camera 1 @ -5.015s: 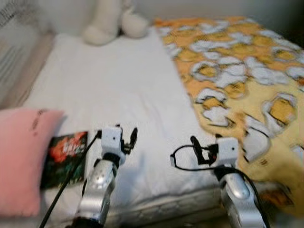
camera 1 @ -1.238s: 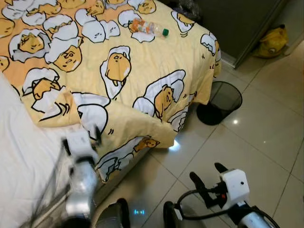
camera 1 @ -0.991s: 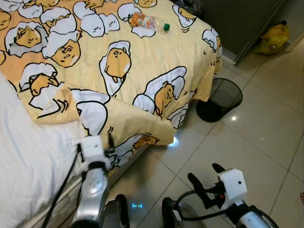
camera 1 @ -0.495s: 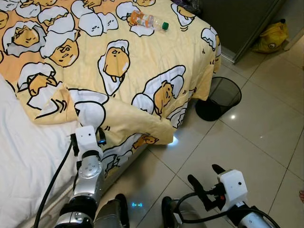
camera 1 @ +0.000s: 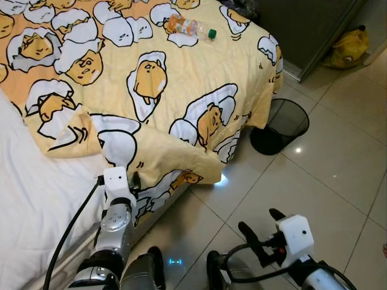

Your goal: Clean up the room

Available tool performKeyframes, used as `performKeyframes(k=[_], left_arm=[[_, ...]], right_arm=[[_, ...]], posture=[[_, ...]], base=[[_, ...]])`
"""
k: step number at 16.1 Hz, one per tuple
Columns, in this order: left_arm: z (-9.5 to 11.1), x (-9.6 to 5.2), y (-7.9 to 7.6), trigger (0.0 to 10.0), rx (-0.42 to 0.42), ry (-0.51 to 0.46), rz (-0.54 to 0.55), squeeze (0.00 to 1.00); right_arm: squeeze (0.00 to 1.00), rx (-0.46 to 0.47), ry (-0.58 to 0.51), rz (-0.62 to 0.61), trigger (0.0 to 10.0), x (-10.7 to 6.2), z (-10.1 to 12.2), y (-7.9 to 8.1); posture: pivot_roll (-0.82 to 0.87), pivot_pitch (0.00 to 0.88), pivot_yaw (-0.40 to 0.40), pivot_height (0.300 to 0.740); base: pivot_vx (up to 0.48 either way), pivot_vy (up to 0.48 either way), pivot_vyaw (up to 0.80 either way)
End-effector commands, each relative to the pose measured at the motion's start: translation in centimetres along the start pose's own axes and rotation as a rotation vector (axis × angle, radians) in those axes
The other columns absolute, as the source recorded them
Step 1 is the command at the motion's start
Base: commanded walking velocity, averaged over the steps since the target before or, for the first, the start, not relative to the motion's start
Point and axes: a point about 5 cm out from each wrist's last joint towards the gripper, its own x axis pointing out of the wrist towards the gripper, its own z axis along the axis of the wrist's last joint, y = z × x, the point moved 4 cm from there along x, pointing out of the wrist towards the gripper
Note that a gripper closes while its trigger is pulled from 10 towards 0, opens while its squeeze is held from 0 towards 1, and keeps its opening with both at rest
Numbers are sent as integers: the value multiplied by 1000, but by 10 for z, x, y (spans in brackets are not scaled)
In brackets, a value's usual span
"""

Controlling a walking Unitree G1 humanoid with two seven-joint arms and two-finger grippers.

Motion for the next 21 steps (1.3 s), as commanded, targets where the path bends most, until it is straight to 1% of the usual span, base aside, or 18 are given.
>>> performKeyframes(k=[1, 3, 4, 5, 6, 9, 12, 15, 16, 17, 18, 20, 21], left_arm=[[-20, -6, -12, 0, 7, 80, -77, 0], [-17, -4, -9, 0, 7, 74, -107, 0], [-16, -3, -10, 0, -7, 71, -127, 0], [-11, -1, -15, 0, -80, 57, -162, 0], [-9, -1, -19, 0, -98, 55, -192, 0], [-6, 1, -18, 0, -63, 44, -208, 0], [-7, 1, -16, 0, -41, 54, -233, 0], [-6, 1, -19, 0, -25, 54, -265, 0], [-6, 1, -23, 0, 18, 61, -299, 0], [-6, 1, -24, 3647, 47, 66, -311, 0], [-9, 1, -25, 10000, 106, 89, -343, 0], [-14, -6, -28, 10000, 266, 93, -493, 0], [-15, -7, -29, 10000, 283, 95, -507, 0]], right_arm=[[0, 12, 28, -1, 10000, -2, -7, 1], [0, 12, 27, 3, 10000, 1, -8, 1], [0, 11, 26, 5, 10000, 2, -8, 1], [0, 9, 23, 6, 10000, 5, -8, 0], [0, 7, 21, 7, 10000, 8, -7, 0], [0, 8, 8, -6, 10000, 11, -5, -2], [0, 18, 11, -21, 10000, 8, -9, 1], [0, 23, 12, -24, 10000, 9, -10, 1], [0, 23, 12, -24, 10000, 10, -10, 1], [0, 23, 12, -23, 10000, 10, -10, 1], [0, 19, 13, -18, 10000, 11, -10, 0], [0, 12, 16, -15, 10000, 14, -10, -3], [0, 12, 16, -15, 10000, 14, -10, -3]], posture=[[-267, 243, -52, 740], [-263, 229, -49, 740], [-262, 222, -49, 740], [-259, 213, -44, 740], [-260, 209, -40, 740], [-267, 203, -29, 740], [-270, 211, -18, 740], [-270, 216, -14, 740], [-268, 215, -18, 740], [-268, 215, -18, 740], [-265, 213, -23, 740], [-258, 206, -25, 740], [-258, 206, -25, 740]], base=[[0, 0, 0], [0, 0, 0], [0, 0, 0], [0, 0, 0], [0, 0, 0], [0, 0, 0], [0, 0, 0], [0, 0, 0], [0, 0, 0], [0, 0, 0], [0, 0, 0], [0, 0, 0], [0, 0, 0]])
